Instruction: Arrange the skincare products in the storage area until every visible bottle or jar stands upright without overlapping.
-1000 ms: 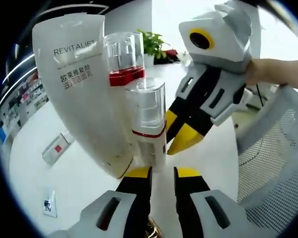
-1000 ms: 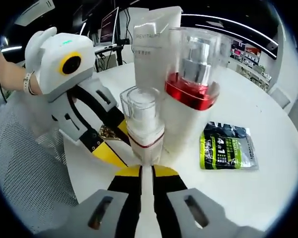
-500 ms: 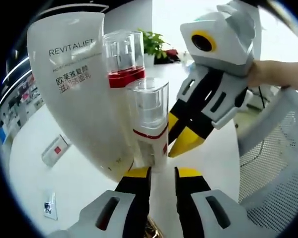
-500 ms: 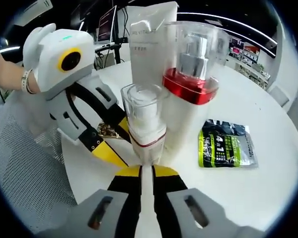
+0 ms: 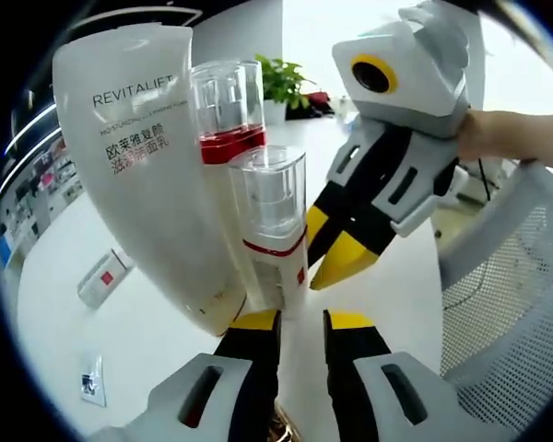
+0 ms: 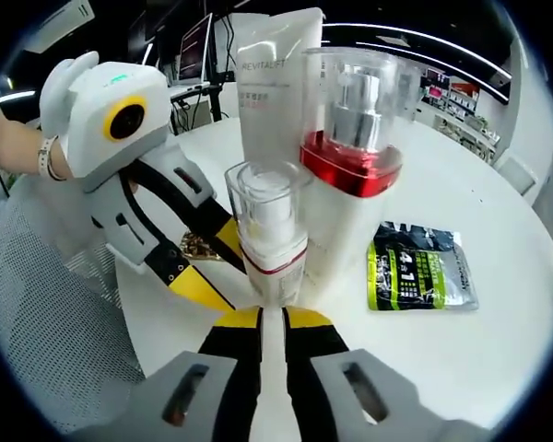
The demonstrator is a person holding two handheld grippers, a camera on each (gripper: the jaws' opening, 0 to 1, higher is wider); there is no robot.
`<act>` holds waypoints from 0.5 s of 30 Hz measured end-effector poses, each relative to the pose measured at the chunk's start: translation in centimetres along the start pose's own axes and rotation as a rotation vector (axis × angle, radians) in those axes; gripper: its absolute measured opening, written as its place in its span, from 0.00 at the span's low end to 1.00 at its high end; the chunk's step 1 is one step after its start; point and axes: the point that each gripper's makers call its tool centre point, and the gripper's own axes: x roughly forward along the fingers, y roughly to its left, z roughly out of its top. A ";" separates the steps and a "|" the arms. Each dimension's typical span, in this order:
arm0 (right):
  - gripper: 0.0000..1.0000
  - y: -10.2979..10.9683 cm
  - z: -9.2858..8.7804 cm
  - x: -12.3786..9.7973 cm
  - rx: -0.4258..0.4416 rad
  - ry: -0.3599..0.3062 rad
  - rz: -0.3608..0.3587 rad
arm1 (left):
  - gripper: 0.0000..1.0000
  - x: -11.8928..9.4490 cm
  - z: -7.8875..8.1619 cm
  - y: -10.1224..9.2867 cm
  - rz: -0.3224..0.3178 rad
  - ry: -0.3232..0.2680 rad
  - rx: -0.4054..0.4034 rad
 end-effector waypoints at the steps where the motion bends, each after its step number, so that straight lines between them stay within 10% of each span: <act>1: 0.09 0.0 0.0 0.0 0.000 0.000 0.000 | 0.14 -0.1 0.0 0.0 0.002 0.000 -0.001; 15: 0.12 0.2 0.5 -1.8 0.021 -0.019 -0.031 | 0.17 -2.2 0.2 0.6 0.024 -0.018 -0.019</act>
